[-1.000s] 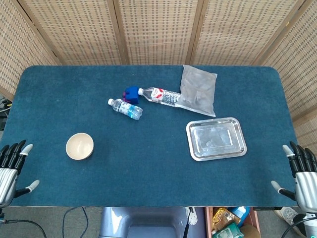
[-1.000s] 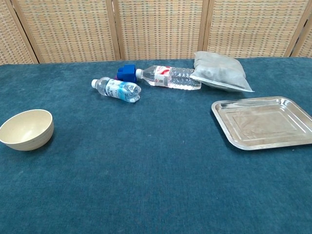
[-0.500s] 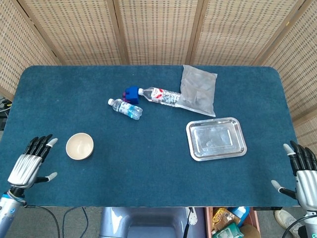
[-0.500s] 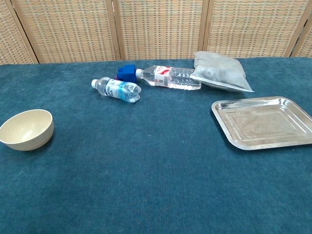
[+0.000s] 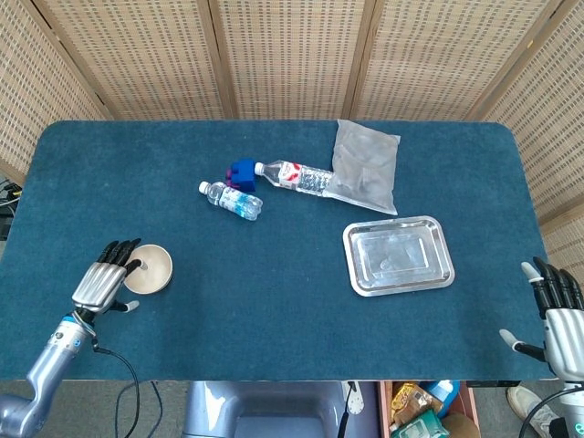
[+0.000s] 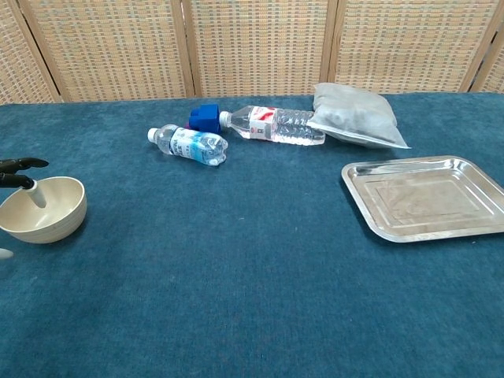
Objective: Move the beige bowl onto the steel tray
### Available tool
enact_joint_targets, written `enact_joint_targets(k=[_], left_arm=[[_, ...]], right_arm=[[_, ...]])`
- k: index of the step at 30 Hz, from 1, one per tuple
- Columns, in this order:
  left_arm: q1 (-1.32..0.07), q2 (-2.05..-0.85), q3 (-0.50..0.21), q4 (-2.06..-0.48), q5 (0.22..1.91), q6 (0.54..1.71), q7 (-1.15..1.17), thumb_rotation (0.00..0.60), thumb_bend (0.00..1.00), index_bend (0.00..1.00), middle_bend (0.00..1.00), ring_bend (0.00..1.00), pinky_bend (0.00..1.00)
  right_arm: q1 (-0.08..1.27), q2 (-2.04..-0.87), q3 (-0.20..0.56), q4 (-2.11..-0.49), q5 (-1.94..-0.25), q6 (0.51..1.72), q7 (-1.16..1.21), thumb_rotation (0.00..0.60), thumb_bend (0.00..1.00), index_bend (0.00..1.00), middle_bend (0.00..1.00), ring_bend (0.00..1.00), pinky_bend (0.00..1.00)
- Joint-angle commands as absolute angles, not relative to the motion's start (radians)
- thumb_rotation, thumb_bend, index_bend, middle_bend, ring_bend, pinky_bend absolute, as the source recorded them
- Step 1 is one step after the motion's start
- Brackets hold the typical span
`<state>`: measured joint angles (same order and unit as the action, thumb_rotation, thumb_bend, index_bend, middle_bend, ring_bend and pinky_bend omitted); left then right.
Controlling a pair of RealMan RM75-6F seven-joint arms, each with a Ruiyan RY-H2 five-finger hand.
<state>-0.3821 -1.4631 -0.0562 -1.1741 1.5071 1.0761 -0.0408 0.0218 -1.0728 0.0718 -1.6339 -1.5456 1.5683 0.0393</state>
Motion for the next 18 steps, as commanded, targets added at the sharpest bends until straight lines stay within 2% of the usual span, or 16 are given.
enact_joint_targets(k=[1,6,9,13,18], left_arm=[[-0.392,-1.485,-0.055,-1.151,1.507,1.084,-0.059,0.600,0.18,0.42,0.00,0.00,0.00],[-0.393,-1.498,-0.052,-1.132,1.499,1.093,-0.043,0.600,0.38,0.53,0.00,0.00,0.00],[-0.395,-1.500,-0.051,-1.129,1.485,1.084,-0.023,0.600,0.46,0.58,0.00,0.00,0.00],[-0.398,-1.497,-0.048,-1.135,1.477,1.079,-0.017,0.600,0.49,0.63,0.00,0.00,0.00],[-0.403,-1.469,-0.055,-1.194,1.519,1.154,-0.036,0.600,0.49,0.65,0.00,0.00,0.00]], right_arm=[[0.023,-1.072,0.072,-1.633,-1.543,1.564,0.043,0.600,0.00,0.00,0.00,0.00,0.00],[0.026,-1.071,0.071,-1.632,-1.541,1.557,0.049,0.600,0.00,0.00,0.00,0.00,0.00],[0.028,-1.072,0.071,-1.631,-1.538,1.551,0.050,0.600,0.00,0.00,0.00,0.00,0.00],[0.028,-1.073,0.070,-1.631,-1.538,1.551,0.048,0.600,0.00,0.00,0.00,0.00,0.00],[0.028,-1.073,0.070,-1.633,-1.537,1.551,0.046,0.600,0.00,0.00,0.00,0.00,0.00]])
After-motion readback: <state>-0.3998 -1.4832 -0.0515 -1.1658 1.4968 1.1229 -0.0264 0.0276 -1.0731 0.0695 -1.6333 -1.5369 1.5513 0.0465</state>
